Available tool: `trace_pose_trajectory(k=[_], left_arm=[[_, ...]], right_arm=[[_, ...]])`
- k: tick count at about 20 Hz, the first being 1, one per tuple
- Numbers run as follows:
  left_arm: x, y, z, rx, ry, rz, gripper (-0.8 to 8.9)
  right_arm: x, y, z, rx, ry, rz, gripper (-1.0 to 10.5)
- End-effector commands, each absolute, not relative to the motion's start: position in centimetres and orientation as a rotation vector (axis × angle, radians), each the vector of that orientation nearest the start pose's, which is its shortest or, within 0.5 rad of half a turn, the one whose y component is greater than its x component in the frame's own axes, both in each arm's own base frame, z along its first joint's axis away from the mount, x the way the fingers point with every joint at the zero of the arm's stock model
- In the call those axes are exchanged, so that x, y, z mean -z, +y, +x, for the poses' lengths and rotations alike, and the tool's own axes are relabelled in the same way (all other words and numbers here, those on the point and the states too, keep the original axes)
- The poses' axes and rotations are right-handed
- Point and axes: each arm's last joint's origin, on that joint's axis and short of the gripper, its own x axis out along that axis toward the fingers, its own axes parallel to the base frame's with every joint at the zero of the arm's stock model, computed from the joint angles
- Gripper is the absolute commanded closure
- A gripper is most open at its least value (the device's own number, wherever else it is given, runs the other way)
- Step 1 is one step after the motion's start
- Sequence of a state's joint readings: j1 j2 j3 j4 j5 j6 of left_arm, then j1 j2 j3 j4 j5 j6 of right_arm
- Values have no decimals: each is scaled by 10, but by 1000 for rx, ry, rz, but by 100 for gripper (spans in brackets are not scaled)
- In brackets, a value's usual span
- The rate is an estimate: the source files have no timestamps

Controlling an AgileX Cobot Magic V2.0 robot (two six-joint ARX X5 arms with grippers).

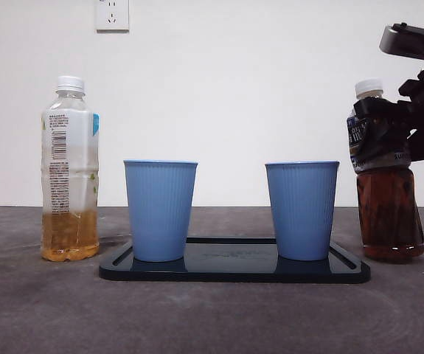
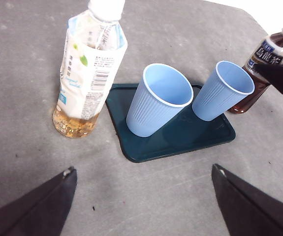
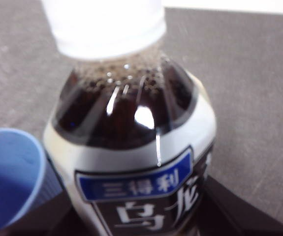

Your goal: Pour the drink into the cup

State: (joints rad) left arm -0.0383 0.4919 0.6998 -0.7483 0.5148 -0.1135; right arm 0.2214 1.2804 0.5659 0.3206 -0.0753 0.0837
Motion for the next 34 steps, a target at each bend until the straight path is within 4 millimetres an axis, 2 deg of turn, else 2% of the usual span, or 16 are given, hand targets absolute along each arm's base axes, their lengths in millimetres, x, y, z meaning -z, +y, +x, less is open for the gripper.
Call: trace_pose_trajectory(k=[1, 9, 14, 21, 23, 27, 31, 34], left_arm=[[-296, -18, 94, 517, 534, -211, 375], [-296, -18, 94, 520, 530, -202, 365], [-296, -17, 94, 494, 521, -179, 242], [-296, -17, 98, 479, 504, -162, 225], [-295, -17, 102, 479, 502, -162, 183], [-282, -18, 114, 479, 539, -170, 181], [-271, -21, 129, 496, 533, -170, 144], [-271, -26, 146, 524, 499, -153, 144]], right_arm=[[-217, 61, 256, -283, 323, 69, 700], [-213, 60, 255, -280, 366, 68, 598], [-208, 60, 253, -275, 422, 66, 508], [-214, 57, 243, -256, 452, 67, 482], [-220, 55, 235, -242, 467, 64, 469], [-231, 50, 212, -233, 520, 70, 469], [-244, 44, 180, -251, 572, 121, 469], [-249, 41, 152, -349, 642, 188, 469]])
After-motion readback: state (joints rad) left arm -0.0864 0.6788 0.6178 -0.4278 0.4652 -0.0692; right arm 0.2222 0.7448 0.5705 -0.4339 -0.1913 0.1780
